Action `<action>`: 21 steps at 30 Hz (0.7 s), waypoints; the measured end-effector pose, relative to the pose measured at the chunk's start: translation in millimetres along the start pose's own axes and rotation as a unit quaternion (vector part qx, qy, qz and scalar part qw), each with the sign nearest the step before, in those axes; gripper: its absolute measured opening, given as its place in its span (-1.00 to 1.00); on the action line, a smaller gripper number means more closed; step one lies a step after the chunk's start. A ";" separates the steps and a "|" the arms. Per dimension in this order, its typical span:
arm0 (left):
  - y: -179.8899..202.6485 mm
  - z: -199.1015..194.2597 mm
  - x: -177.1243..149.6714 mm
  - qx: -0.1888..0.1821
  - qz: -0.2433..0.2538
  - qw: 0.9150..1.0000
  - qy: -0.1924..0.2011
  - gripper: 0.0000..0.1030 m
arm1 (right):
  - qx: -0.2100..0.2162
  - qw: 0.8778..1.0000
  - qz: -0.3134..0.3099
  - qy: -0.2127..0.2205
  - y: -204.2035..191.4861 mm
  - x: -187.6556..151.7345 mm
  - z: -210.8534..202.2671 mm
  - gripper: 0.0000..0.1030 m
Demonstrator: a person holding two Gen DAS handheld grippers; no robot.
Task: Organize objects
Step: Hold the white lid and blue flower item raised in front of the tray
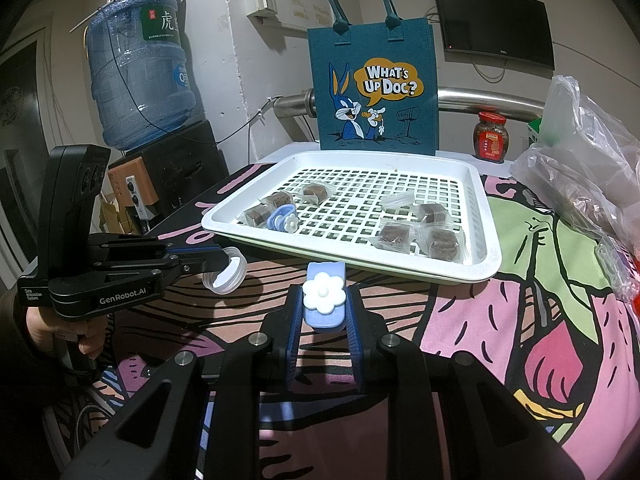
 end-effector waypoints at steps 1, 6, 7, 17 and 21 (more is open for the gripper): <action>0.0 0.0 0.0 0.000 0.000 1.000 0.000 -0.91 | 0.000 1.000 0.000 0.000 -0.1 0.0 0.0 -0.61; -0.2 0.1 0.2 0.000 0.000 1.000 0.000 -0.91 | 0.000 1.000 0.000 0.000 0.0 0.0 0.0 -0.61; -0.3 0.3 -0.4 0.000 0.000 1.000 0.000 -0.91 | 0.000 1.000 0.000 0.000 -0.3 0.1 0.2 -0.61; -0.4 0.6 -0.7 -0.001 0.000 1.000 -0.001 -0.91 | 0.000 1.000 0.000 0.000 -0.2 0.0 0.0 -0.61; -0.4 0.9 -1.4 0.000 0.000 1.000 -0.001 -0.91 | 0.000 1.000 0.000 0.000 -0.2 0.0 -0.1 -0.61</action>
Point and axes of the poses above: each gripper's, at about its wrist camera, not at the fingertips, and z roughly the way its jaws point, y to its right, x to its top, the point moved 10 cm from there along z, roughly the way its jaws point, and after that the axes turned 8 degrees about y, right-handed, at the moved point
